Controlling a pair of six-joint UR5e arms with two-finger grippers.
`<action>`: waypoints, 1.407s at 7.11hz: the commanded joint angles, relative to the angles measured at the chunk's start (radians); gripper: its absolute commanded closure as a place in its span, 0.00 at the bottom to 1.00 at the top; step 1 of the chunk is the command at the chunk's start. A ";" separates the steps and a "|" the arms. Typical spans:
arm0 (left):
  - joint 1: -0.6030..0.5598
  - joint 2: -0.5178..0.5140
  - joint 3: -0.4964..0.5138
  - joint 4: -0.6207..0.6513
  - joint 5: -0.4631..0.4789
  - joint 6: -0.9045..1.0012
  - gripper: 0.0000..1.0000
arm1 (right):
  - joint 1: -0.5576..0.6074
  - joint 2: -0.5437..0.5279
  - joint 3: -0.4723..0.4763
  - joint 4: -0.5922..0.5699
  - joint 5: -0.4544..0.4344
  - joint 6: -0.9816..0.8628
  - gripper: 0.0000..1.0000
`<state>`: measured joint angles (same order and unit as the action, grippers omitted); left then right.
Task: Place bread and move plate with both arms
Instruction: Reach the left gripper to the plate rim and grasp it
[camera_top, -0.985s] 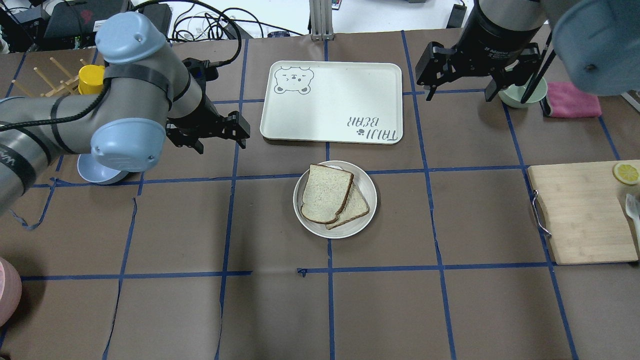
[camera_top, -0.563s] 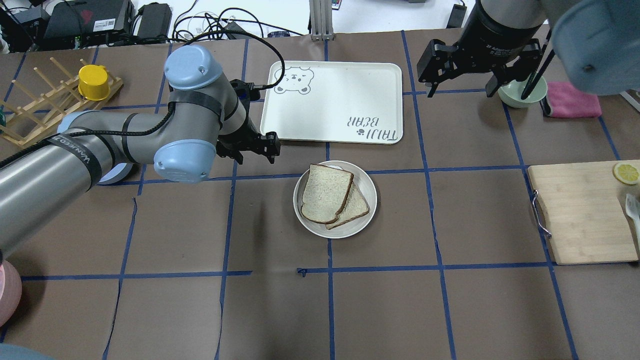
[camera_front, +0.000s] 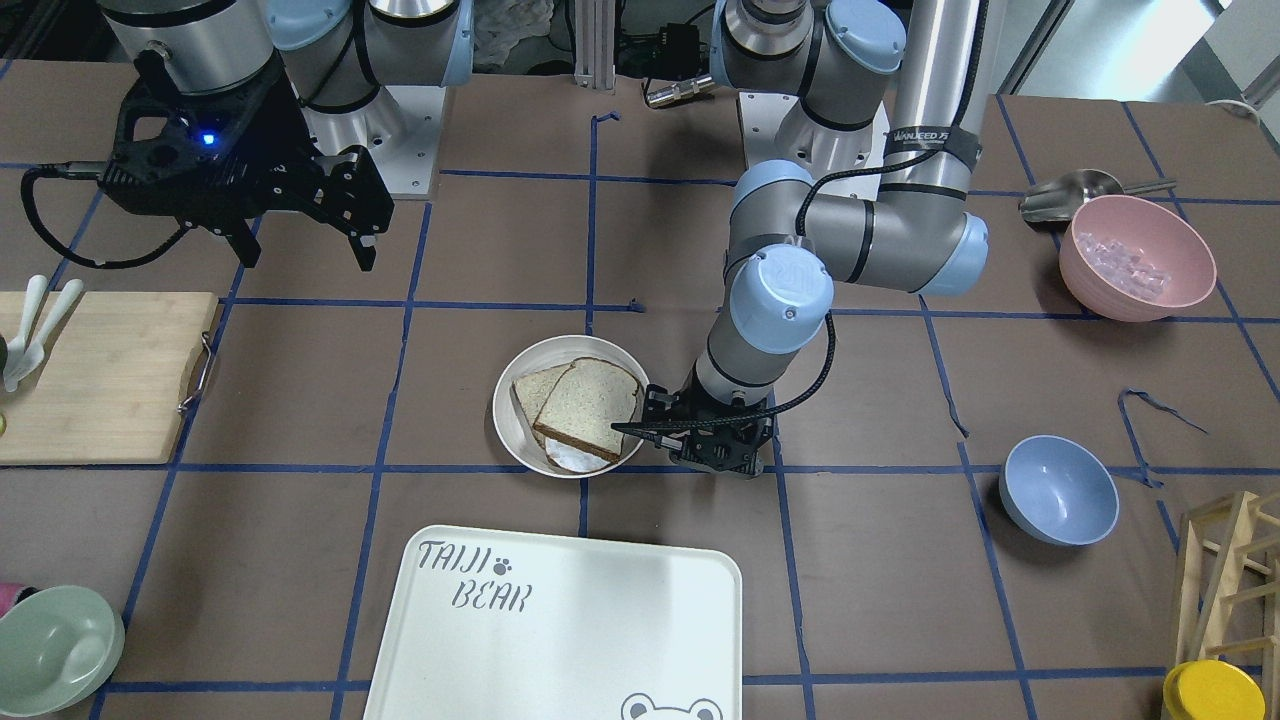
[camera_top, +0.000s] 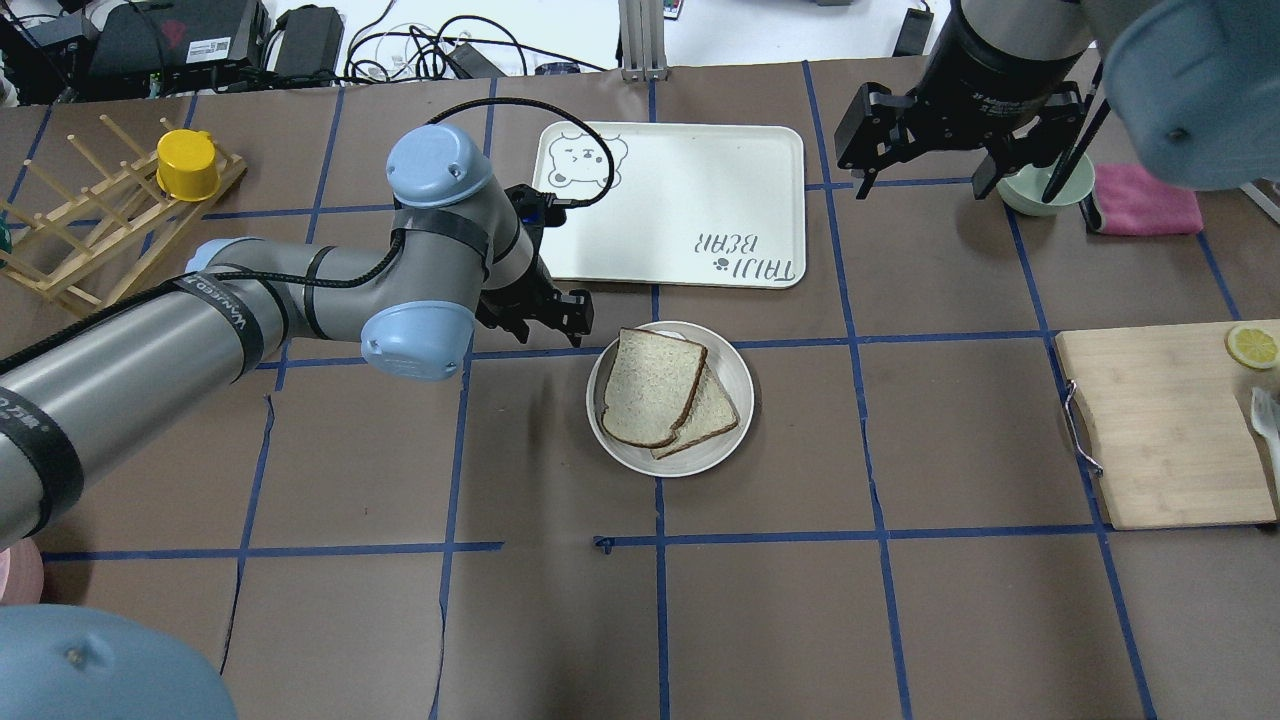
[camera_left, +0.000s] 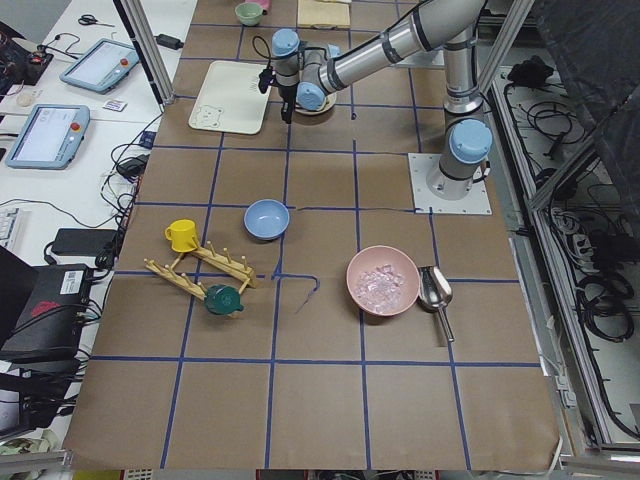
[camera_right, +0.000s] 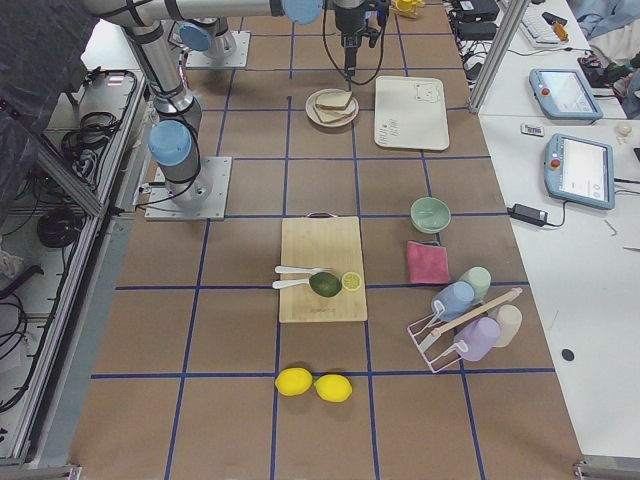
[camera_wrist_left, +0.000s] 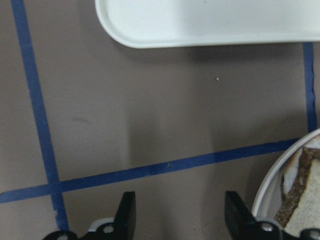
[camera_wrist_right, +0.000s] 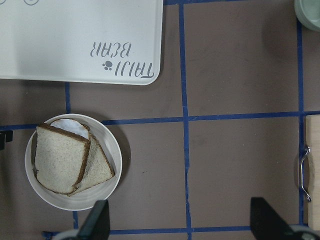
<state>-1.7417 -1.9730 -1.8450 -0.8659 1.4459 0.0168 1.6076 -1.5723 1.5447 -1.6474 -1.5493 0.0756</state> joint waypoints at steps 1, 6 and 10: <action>-0.038 -0.026 -0.008 0.022 -0.004 0.006 0.26 | 0.000 0.000 0.000 0.000 0.000 0.001 0.00; -0.045 -0.037 -0.046 0.033 -0.007 0.008 0.28 | 0.000 0.000 0.000 -0.002 0.006 0.001 0.00; -0.047 -0.027 -0.062 0.039 -0.012 0.002 1.00 | 0.000 0.000 0.000 0.003 0.005 0.004 0.00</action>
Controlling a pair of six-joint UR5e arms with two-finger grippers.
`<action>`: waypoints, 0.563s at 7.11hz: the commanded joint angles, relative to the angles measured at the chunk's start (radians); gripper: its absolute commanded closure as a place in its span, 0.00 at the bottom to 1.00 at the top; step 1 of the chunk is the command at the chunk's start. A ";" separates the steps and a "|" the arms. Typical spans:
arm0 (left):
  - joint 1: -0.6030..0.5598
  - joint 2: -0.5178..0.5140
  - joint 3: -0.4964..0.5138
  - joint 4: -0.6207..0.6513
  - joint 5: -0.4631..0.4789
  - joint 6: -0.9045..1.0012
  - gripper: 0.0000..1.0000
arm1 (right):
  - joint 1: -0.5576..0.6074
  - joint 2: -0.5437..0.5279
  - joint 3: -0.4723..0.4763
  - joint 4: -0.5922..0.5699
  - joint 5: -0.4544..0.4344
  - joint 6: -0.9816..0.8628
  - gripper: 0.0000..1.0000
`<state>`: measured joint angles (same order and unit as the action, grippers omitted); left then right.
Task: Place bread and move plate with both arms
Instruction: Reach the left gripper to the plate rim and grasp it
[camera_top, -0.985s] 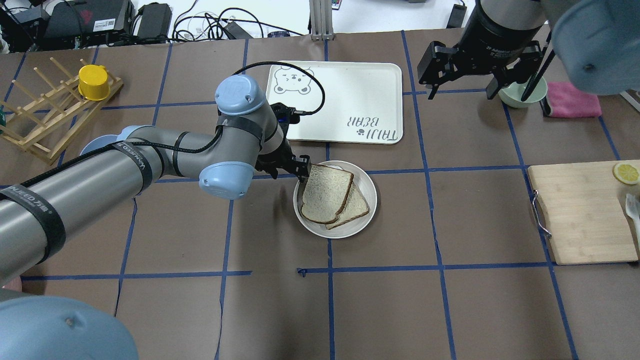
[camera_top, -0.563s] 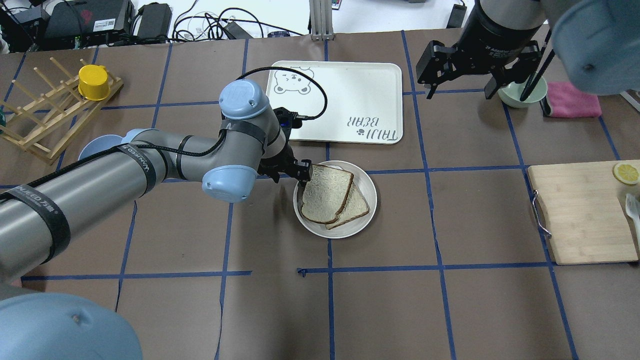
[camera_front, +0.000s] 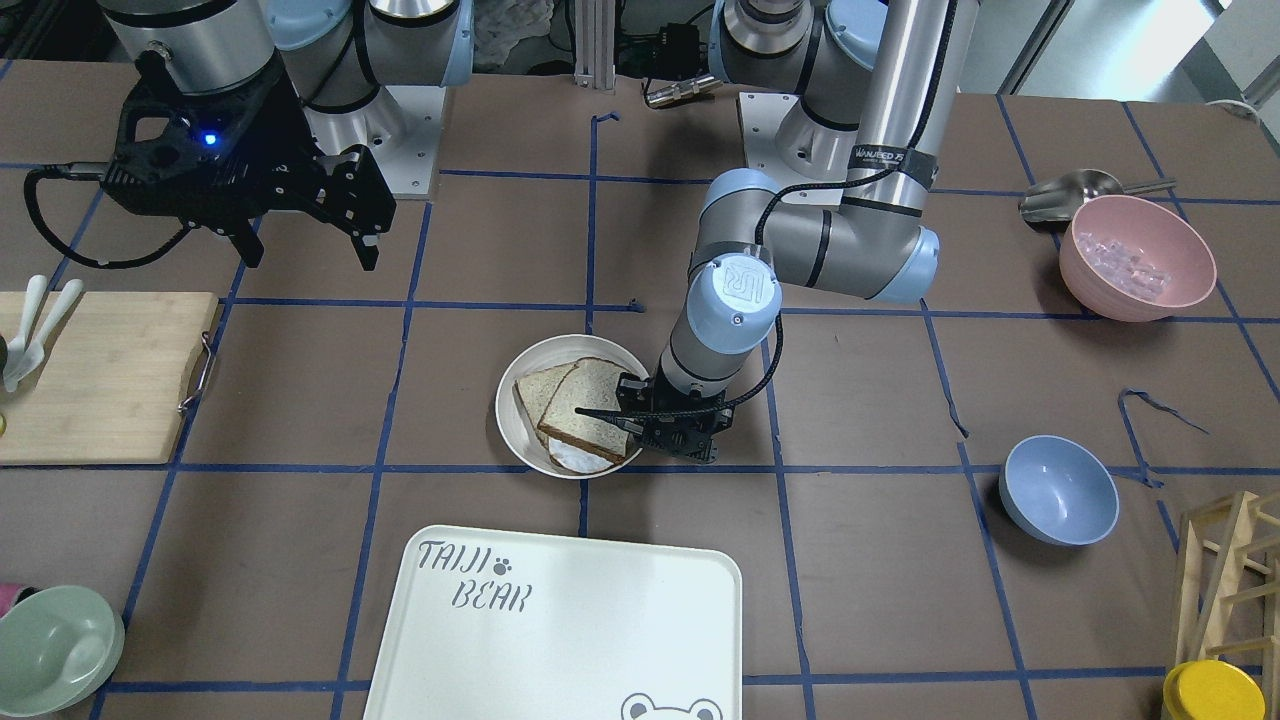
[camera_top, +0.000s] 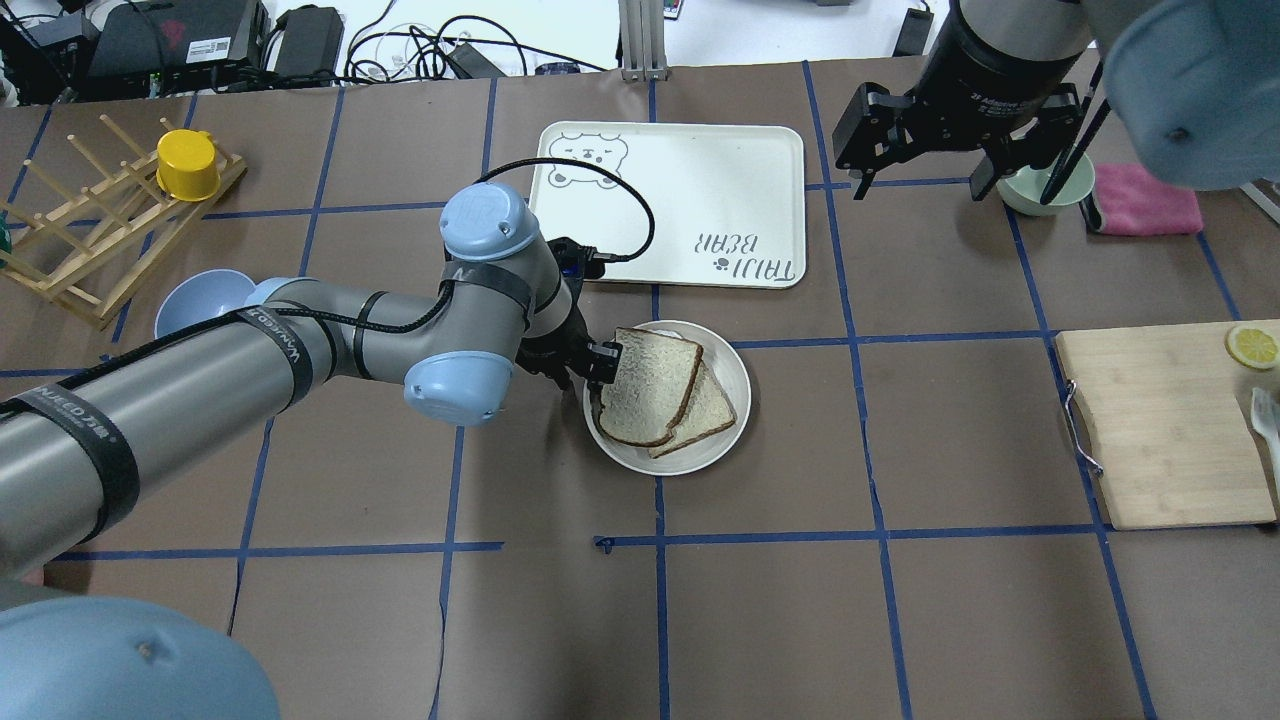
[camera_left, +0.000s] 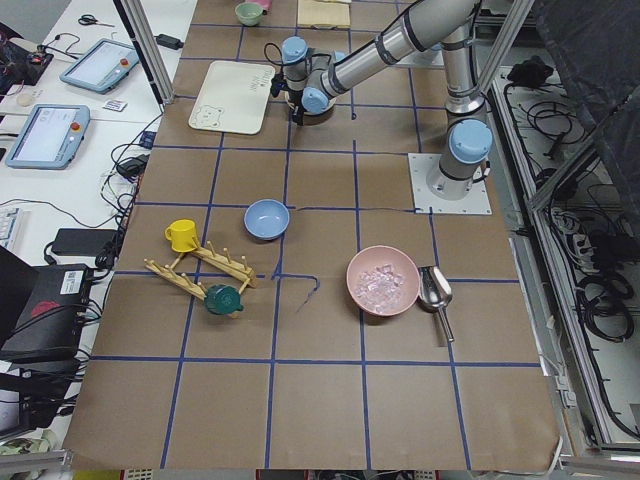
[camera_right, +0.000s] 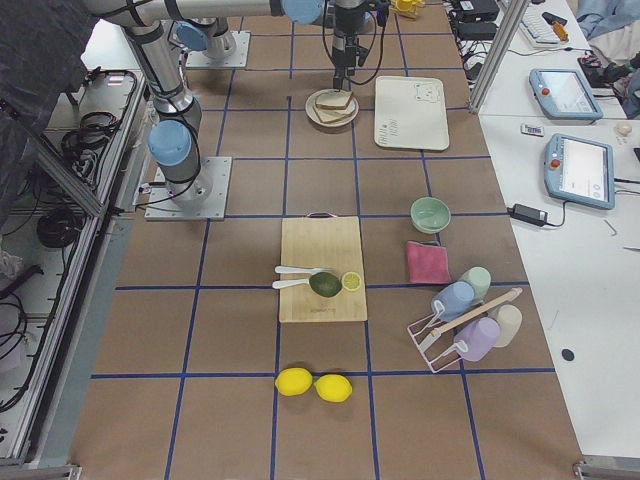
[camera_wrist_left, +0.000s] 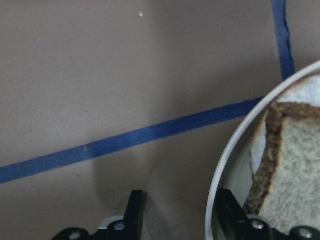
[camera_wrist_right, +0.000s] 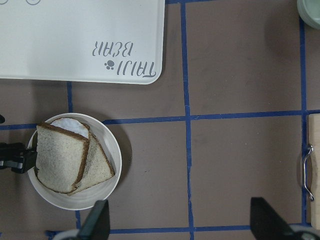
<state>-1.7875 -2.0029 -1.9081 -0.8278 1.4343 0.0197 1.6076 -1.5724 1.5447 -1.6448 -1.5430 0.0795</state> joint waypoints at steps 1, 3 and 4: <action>-0.007 0.010 0.003 0.001 -0.005 -0.006 1.00 | 0.000 0.000 0.000 0.002 -0.002 0.000 0.00; -0.007 0.024 0.033 0.001 -0.043 -0.009 1.00 | 0.000 0.000 0.000 0.002 -0.003 0.000 0.00; -0.007 0.023 0.055 -0.011 -0.041 -0.009 1.00 | 0.000 0.000 0.000 0.003 -0.003 0.000 0.00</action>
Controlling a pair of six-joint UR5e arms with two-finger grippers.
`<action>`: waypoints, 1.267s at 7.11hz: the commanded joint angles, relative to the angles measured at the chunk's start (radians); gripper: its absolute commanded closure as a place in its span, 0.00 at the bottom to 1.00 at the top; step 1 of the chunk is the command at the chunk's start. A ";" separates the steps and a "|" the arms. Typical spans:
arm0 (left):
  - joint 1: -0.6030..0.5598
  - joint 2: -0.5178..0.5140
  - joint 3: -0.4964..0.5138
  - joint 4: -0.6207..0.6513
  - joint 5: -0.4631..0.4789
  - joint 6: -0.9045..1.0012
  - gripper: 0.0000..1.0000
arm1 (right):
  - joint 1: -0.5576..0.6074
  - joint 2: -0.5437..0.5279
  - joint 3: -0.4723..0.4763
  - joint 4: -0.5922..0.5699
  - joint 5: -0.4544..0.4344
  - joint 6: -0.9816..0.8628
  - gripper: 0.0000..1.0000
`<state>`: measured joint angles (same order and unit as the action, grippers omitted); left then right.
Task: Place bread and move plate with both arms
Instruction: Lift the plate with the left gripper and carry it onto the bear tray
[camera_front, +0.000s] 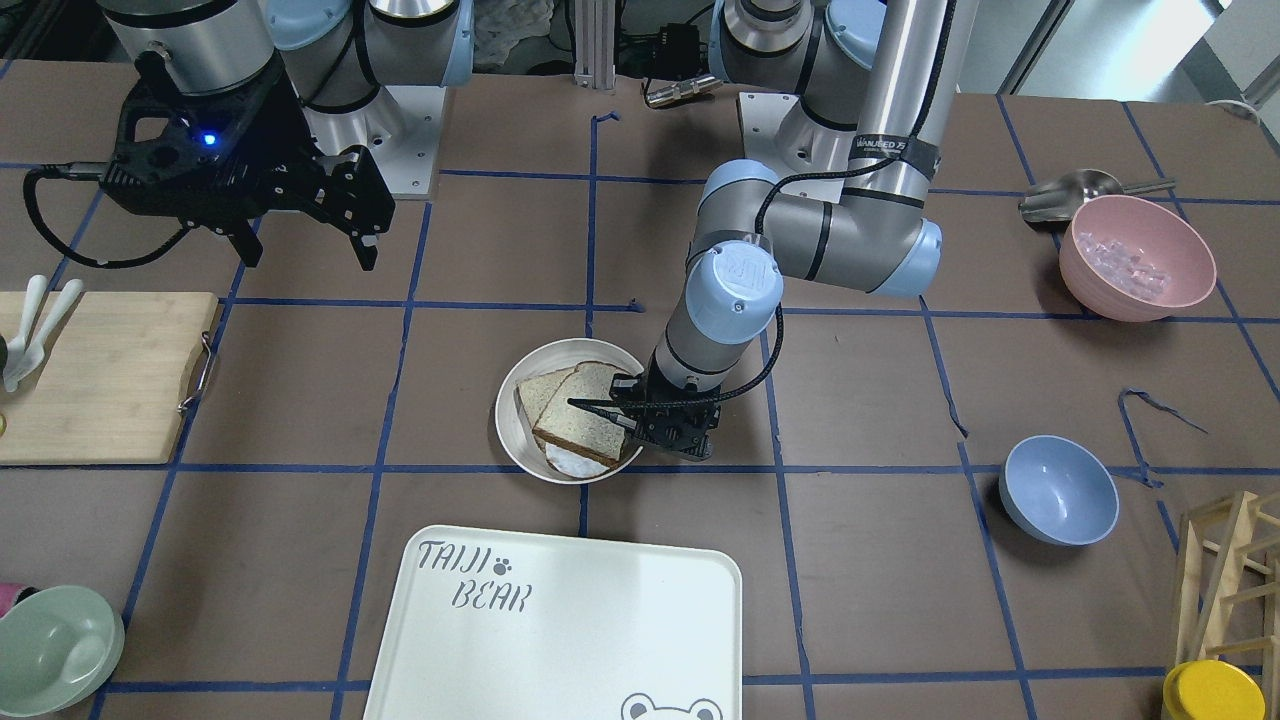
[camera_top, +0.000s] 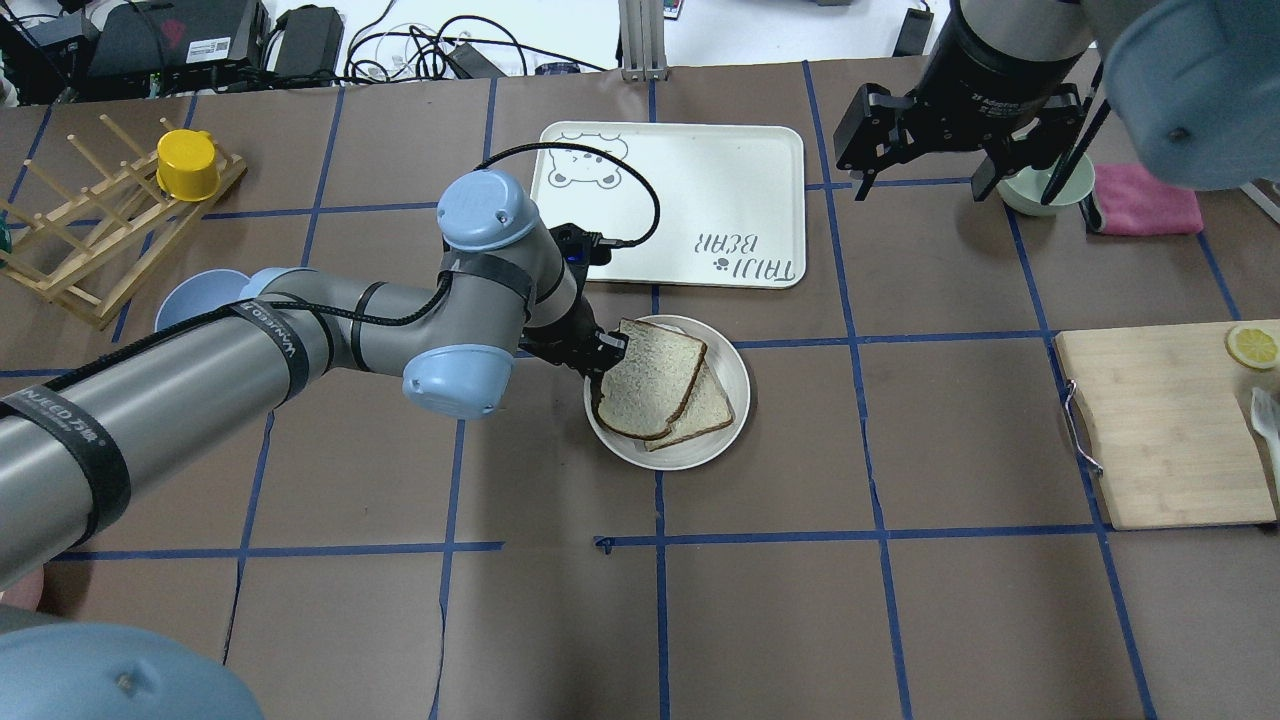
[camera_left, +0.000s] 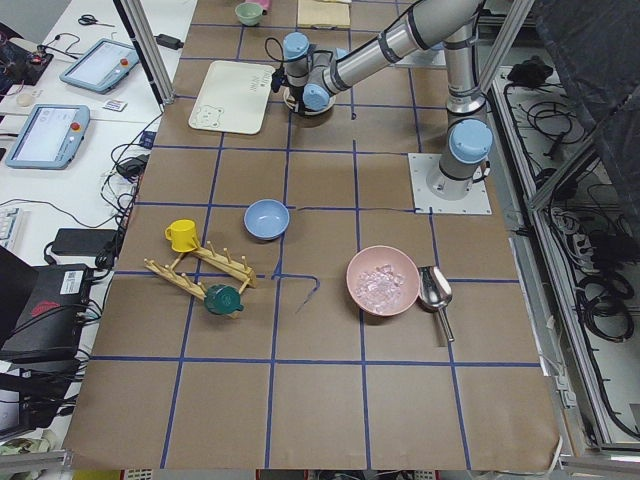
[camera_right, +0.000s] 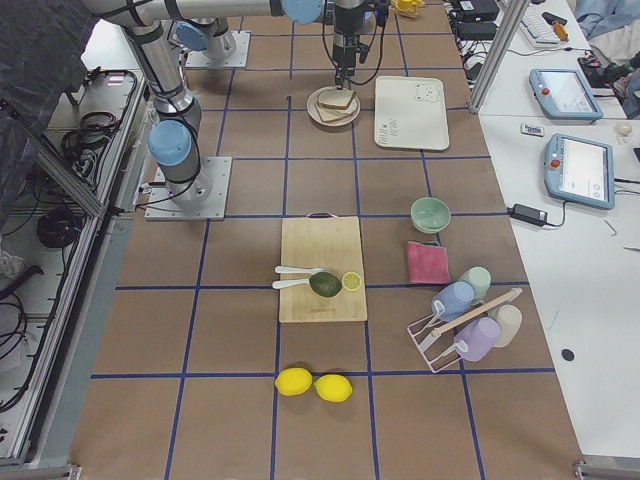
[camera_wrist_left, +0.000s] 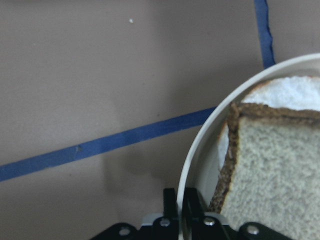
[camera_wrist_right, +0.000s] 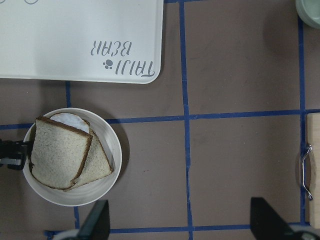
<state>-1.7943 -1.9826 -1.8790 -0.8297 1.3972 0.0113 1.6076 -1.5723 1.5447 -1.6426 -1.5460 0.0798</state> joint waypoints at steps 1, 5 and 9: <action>0.006 0.004 0.027 -0.014 -0.003 0.001 1.00 | 0.000 0.000 0.000 0.001 0.000 0.000 0.00; 0.041 0.015 0.122 -0.122 -0.040 0.006 1.00 | -0.021 0.000 0.000 -0.020 -0.003 -0.014 0.00; 0.059 -0.036 0.372 -0.338 -0.052 0.021 1.00 | -0.041 0.012 0.000 0.000 0.000 -0.029 0.00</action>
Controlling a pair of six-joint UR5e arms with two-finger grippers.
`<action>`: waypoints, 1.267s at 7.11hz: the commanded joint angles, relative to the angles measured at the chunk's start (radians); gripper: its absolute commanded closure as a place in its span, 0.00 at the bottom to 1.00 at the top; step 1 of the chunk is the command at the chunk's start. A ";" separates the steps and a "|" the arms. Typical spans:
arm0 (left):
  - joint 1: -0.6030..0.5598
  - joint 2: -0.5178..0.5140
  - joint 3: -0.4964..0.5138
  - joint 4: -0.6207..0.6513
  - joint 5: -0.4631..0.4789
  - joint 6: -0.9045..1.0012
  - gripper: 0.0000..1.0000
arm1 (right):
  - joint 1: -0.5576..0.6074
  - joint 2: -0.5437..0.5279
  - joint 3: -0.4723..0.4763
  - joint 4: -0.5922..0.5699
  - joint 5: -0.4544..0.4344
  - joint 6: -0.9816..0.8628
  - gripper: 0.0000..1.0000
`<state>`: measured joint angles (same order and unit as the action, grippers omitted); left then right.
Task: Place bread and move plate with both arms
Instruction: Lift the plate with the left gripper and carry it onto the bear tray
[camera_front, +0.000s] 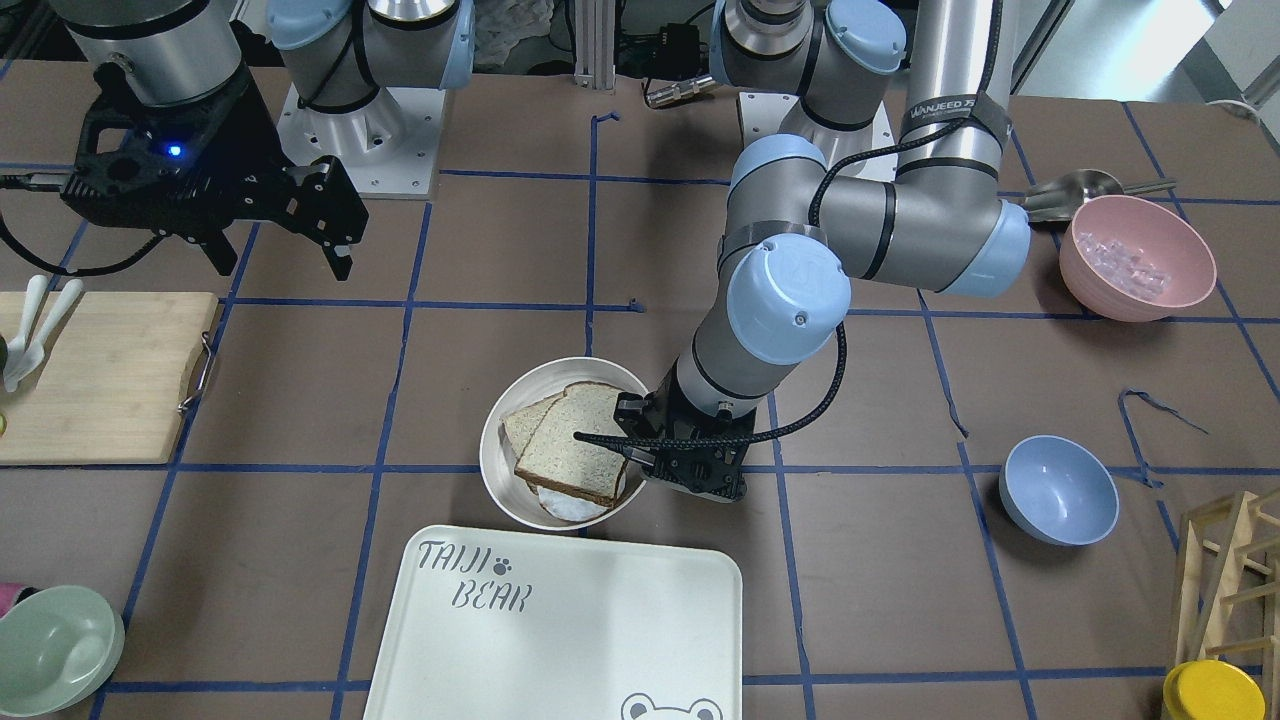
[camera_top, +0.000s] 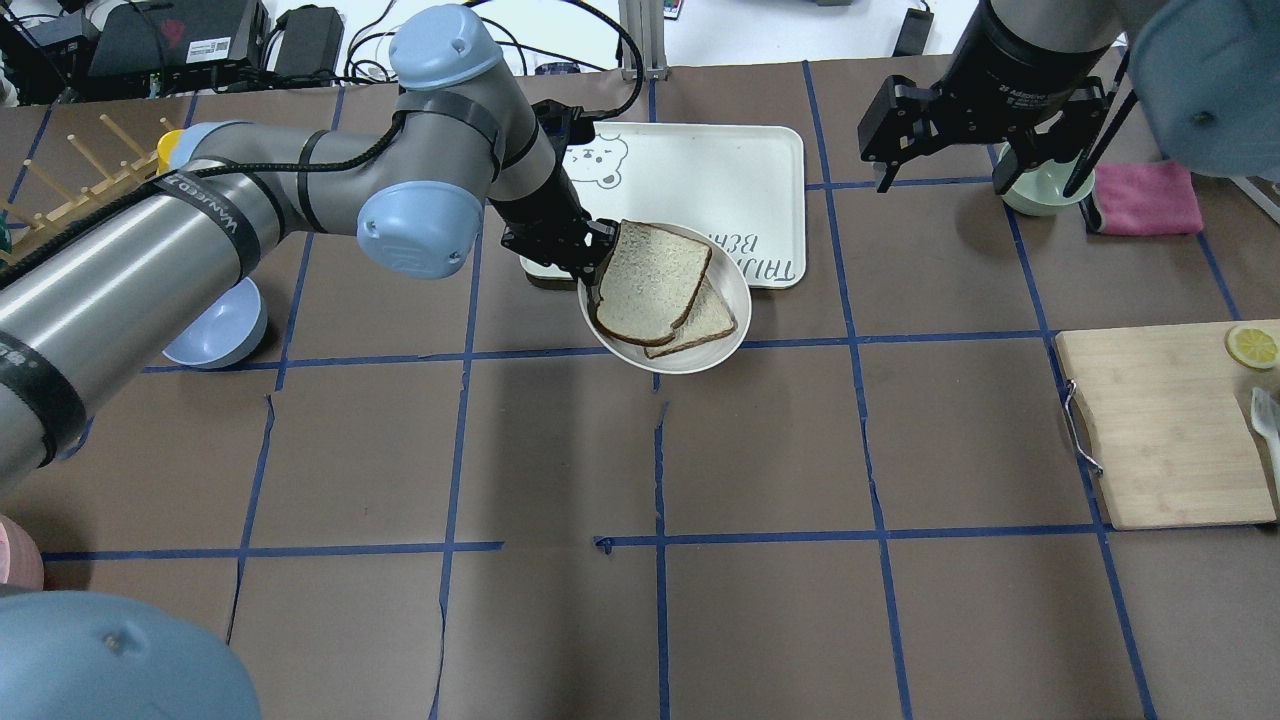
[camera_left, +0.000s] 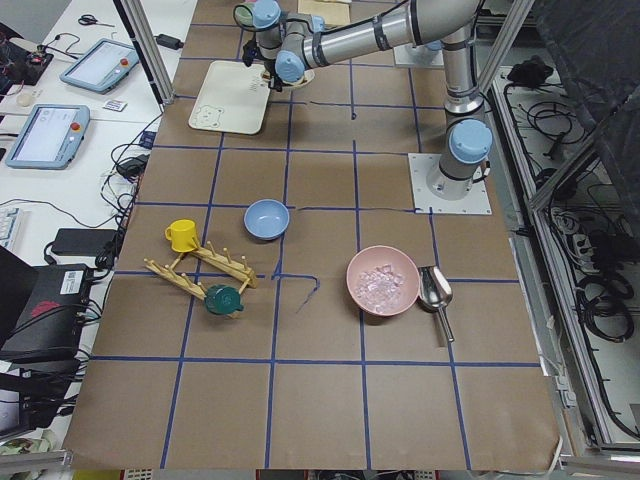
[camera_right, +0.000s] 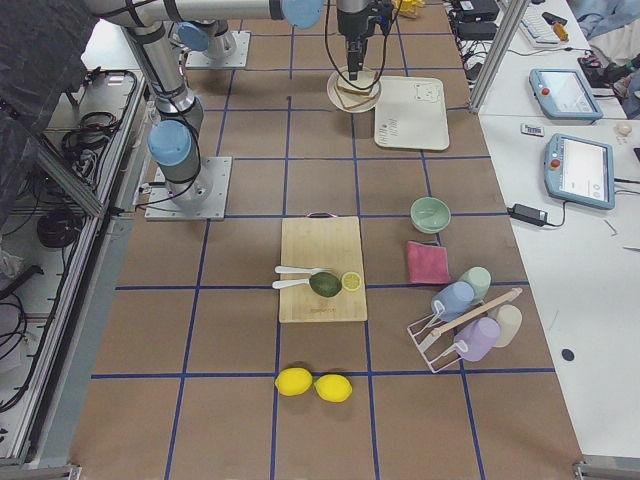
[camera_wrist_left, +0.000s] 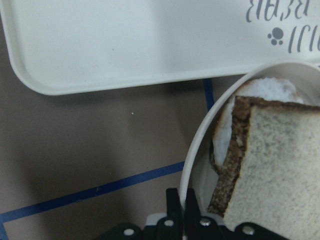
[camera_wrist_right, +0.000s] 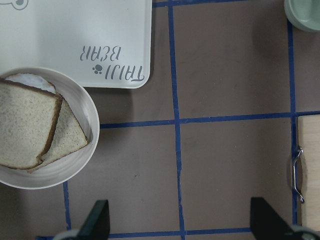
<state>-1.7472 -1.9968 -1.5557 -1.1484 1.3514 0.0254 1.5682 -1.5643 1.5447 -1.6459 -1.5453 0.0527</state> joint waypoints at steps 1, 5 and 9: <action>0.043 -0.045 0.081 -0.008 -0.055 0.011 1.00 | -0.002 0.004 0.000 0.000 -0.001 -0.002 0.00; 0.066 -0.271 0.333 0.060 -0.118 0.047 1.00 | -0.010 0.004 0.000 0.003 -0.001 -0.004 0.00; 0.066 -0.405 0.411 0.110 -0.166 0.028 1.00 | -0.010 0.003 0.000 -0.002 0.007 -0.008 0.00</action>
<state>-1.6813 -2.3814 -1.1510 -1.0469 1.1966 0.0592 1.5586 -1.5615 1.5447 -1.6445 -1.5421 0.0448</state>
